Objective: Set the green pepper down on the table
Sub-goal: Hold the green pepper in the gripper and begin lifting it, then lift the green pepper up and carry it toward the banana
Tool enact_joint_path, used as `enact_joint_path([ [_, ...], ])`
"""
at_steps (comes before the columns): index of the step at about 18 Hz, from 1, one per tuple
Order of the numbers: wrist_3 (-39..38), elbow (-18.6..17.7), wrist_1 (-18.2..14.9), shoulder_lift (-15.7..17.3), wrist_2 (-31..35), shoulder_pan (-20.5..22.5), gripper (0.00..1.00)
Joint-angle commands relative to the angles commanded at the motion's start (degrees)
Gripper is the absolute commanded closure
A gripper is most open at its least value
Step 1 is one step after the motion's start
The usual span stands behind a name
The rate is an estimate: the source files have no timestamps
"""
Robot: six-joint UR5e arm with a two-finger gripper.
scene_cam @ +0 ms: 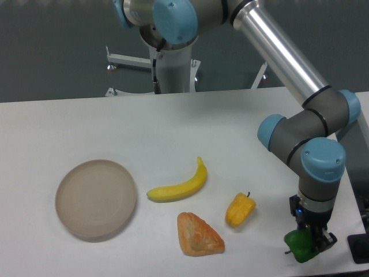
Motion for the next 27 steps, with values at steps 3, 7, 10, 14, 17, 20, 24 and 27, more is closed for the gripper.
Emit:
enact_joint_path([
  [3, -1.6, -0.4, -2.7, 1.3, -0.1, -0.3, 0.67],
  [7, -3.0, -2.3, -8.1, 5.0, -0.6, -0.5, 0.67],
  [10, -3.0, -8.0, -8.9, 9.7, -3.2, -0.4, 0.67],
  [14, -2.5, -16.4, -9.1, 15.9, -4.8, 0.3, 0.66],
  [17, -1.9, -21.7, -9.4, 19.8, -6.4, 1.6, 0.66],
  [20, 1.2, -27.2, -9.5, 23.1, -6.6, 2.9, 0.66],
  [24, 6.9, -33.3, -9.0, 26.1, -8.2, 6.0, 0.66],
  [27, 12.5, -36.9, -8.7, 27.9, -8.2, 8.0, 0.66],
])
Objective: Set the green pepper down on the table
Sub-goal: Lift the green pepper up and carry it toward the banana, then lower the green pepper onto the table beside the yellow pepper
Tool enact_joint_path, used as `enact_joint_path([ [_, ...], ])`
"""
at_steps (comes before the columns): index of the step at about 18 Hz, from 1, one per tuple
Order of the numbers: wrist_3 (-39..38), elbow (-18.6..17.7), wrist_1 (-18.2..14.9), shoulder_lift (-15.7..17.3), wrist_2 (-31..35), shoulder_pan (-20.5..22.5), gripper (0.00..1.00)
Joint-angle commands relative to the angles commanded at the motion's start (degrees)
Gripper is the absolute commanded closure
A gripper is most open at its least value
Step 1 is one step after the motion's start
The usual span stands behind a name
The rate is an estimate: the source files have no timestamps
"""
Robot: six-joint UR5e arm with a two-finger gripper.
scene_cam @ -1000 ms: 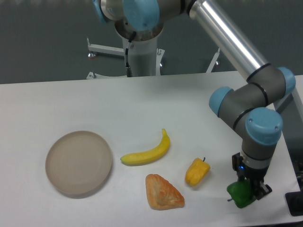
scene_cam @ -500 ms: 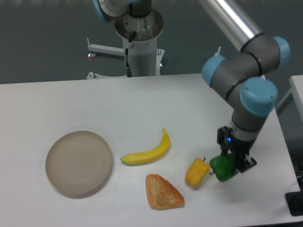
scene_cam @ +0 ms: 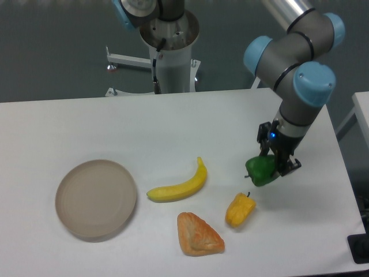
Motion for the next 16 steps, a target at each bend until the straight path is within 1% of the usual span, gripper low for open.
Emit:
enact_joint_path([
  [3, 3.4, -4.0, 0.4, 1.3, 0.1, 1.3, 0.66],
  [6, 4.1, -5.8, 0.4, 1.3, -0.2, 1.9, 0.66],
  [8, 4.1, -6.9, 0.4, 1.4, -2.0, 2.2, 0.66],
  [10, 5.8, -8.8, 2.3, 2.5, -3.1, 2.7, 0.66],
  [16, 7.0, -11.3, 2.5, 2.6, -5.2, 3.0, 0.66],
])
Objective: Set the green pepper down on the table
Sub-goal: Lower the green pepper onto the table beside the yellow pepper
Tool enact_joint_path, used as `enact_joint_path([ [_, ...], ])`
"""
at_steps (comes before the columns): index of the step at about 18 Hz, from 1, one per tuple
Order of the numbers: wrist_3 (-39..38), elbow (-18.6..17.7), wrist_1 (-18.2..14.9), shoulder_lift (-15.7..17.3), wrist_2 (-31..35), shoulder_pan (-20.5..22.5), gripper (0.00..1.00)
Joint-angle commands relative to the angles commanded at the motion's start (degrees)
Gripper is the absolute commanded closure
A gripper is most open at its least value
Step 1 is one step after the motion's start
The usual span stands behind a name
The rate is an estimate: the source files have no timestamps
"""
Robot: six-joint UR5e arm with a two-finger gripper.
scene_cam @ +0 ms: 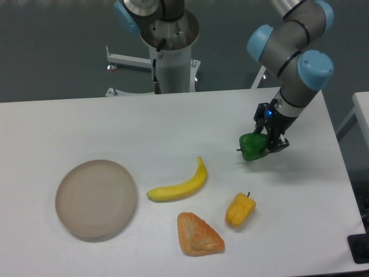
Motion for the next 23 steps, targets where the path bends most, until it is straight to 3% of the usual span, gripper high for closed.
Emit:
enact_joint_path([
  [12, -4.3, -3.3, 0.4, 0.4, -1.8, -0.3, 0.66],
  [23, -5.0, -3.5, 0.3, 1.1, -1.1, -0.9, 0.66],
])
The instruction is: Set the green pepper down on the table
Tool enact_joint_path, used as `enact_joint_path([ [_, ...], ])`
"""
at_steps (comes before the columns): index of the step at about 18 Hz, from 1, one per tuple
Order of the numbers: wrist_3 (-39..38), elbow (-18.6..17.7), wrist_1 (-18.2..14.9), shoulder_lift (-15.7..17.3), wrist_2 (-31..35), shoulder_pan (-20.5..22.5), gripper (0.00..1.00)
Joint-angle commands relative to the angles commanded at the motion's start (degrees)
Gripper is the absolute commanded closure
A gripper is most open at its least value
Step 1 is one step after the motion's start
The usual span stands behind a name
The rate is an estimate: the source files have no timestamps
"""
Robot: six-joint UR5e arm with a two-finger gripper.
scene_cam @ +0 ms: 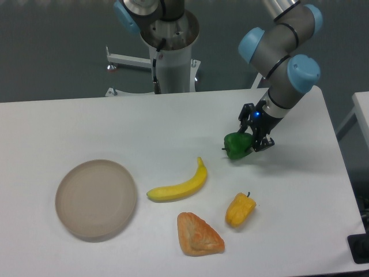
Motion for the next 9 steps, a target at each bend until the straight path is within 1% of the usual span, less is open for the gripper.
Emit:
enact_joint_path([
  [9, -1.0, -0.8, 0.3, -0.2, 0.1, -0.3, 0.66],
])
